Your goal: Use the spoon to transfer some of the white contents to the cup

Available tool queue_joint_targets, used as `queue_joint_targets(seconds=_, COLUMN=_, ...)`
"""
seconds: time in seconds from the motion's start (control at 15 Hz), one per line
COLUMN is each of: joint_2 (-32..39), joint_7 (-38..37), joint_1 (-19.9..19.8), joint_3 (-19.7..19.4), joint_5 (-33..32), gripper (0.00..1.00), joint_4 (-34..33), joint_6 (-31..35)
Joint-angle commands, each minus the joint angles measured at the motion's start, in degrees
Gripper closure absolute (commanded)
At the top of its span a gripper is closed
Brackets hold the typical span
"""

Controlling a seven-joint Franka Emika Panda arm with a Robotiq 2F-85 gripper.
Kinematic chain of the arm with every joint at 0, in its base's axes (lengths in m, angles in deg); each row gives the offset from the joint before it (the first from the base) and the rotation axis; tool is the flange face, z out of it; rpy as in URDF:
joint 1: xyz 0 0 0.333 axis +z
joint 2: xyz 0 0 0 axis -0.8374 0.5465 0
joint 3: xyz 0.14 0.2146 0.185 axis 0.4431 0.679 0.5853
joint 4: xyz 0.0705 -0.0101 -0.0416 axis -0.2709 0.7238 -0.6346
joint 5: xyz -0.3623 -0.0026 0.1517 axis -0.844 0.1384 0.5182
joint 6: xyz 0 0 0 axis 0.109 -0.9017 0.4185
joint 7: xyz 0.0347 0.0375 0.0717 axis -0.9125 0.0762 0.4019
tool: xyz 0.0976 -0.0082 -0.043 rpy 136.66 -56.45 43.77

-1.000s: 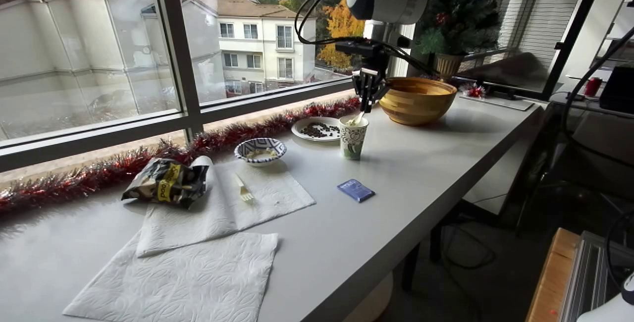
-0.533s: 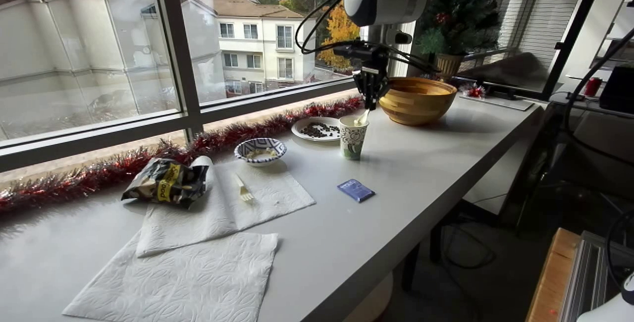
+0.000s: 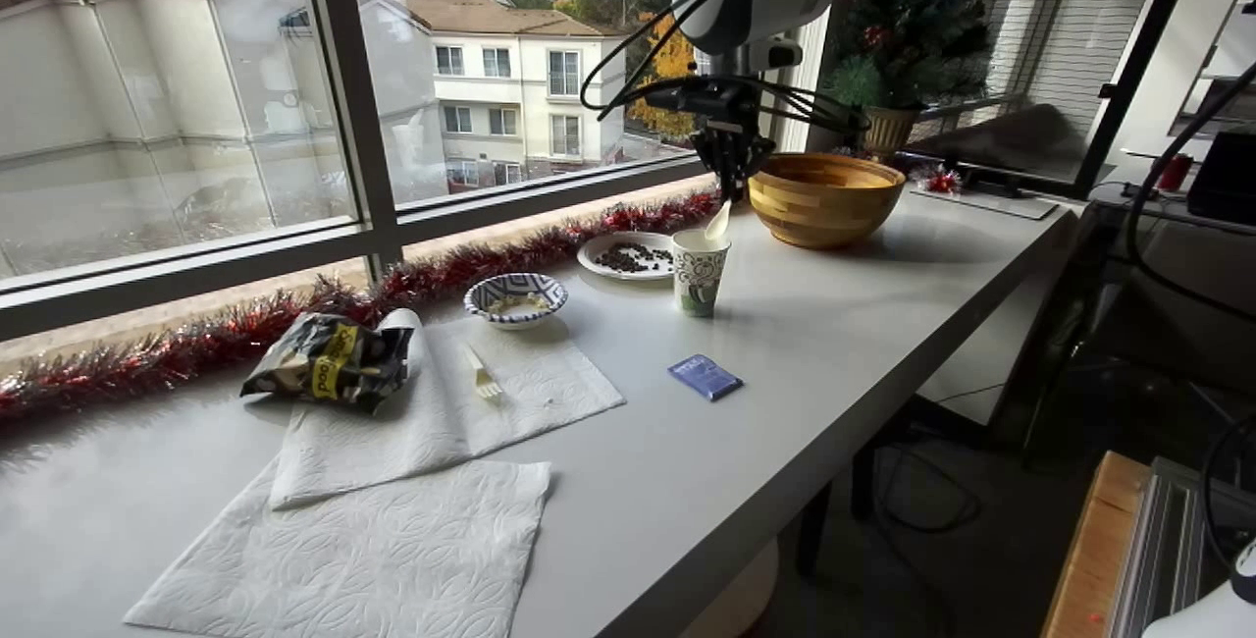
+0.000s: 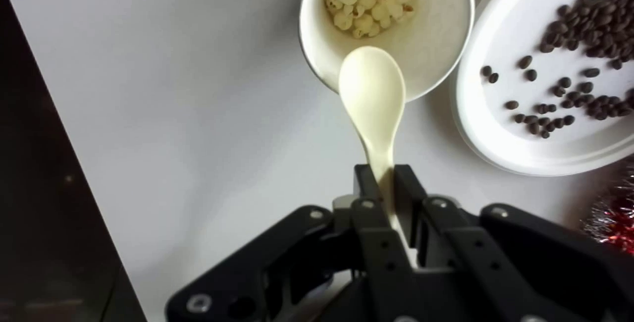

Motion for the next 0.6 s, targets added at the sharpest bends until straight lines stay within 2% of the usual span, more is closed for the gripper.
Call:
queue_joint_targets(seconds=0.0, joint_2=-3.6, joint_7=-3.1, joint_1=0.9, joint_3=0.5, joint_5=-3.1, gripper=0.96, joint_4=3.5, joint_6=3.1)
queue_joint_targets(seconds=0.33, joint_2=-9.4, joint_7=7.9, joint_1=-1.7, joint_3=8.1, joint_5=12.4, gripper=0.96, joint_4=5.4, joint_6=1.4)
queue_joint_targets(seconds=0.53, joint_2=-9.2, joint_7=15.5, joint_1=-2.2, joint_3=11.7, joint_5=23.2, gripper=0.96, joint_4=4.4, joint_6=-0.4)
